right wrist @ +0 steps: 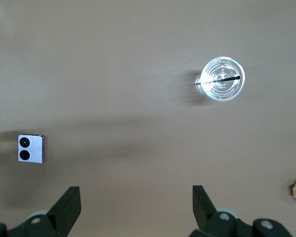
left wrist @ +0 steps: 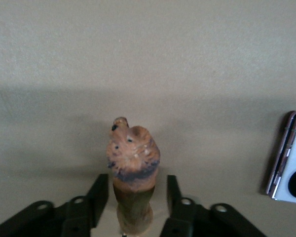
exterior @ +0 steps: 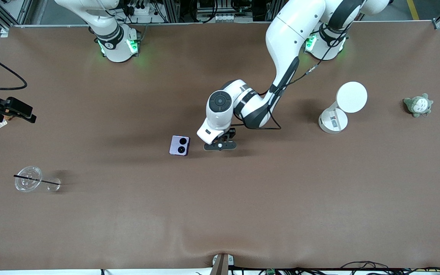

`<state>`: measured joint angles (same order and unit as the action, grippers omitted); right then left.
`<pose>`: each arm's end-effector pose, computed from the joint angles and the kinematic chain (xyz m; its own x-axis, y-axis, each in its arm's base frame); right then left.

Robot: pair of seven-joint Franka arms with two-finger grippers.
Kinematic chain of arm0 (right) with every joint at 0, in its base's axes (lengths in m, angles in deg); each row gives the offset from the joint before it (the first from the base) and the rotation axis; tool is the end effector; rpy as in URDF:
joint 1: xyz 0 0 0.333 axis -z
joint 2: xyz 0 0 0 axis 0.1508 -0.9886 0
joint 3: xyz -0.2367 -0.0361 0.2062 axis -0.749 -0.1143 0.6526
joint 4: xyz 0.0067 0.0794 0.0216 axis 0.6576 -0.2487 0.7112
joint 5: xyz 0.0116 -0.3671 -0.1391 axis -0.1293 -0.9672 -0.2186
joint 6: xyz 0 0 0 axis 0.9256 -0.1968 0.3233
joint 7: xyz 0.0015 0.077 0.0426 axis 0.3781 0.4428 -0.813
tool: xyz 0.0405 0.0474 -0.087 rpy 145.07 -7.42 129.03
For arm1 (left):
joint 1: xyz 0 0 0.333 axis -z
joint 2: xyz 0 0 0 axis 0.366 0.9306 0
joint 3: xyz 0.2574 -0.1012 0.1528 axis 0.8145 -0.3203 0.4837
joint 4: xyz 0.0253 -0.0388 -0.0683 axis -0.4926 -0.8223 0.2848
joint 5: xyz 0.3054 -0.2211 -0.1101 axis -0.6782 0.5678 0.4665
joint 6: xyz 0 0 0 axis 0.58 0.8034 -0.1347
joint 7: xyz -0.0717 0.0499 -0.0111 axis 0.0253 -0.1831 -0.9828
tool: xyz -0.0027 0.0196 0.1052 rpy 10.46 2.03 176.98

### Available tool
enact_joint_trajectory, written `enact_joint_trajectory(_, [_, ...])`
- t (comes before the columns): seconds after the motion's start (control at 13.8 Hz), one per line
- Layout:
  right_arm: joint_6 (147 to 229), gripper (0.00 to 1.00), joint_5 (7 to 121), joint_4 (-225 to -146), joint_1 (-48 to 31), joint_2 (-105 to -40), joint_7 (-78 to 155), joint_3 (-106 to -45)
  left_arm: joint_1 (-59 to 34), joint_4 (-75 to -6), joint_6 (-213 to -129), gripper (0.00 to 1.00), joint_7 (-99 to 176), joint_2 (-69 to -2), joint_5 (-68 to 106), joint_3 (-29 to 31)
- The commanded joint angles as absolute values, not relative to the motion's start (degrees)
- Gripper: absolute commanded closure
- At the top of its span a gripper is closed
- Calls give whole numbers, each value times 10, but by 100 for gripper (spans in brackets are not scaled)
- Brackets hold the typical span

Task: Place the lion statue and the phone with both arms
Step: 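Lower the left gripper and close it on the lion figurine, then lift the lion with the left gripper toward the white lamp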

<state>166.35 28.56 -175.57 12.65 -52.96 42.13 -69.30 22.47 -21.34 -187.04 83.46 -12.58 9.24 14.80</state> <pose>0.5790 -0.0332 0.5997 0.9992 -0.0385 0.0143 -0.0382 -0.9991 -0.0198 0.4988 -0.5398 0.2005 0.9973 0.0731 0.0015 0.0728 -0.9947 0.0724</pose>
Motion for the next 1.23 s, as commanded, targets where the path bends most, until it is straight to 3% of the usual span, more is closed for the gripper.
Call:
enact_joint_trajectory(0.0, [1661, 0, 289, -1746, 129, -533, 424, -691, 206, -213, -1838, 100, 833, -150, 78, 151])
enact_joint_trajectory(0.22, [1662, 0, 289, -1745, 131, -534, 424, -691, 170, -234, -1787, 100, 787, -198, 78, 150])
enact_joint_trajectory(0.58, [1662, 0, 290, -1745, 132, -534, 424, -691, 97, -383, -1797, 100, 715, -315, 77, 148])
enact_joint_trajectory(0.87, [1666, 0, 288, -1745, 125, -544, 425, -689, 47, -598, -1924, 100, 648, -430, 61, 144])
enact_joint_trajectory(1.16, [1678, 0, 282, -1739, 107, -562, 463, -689, 28, -683, -1948, 100, 633, -465, 61, 144])
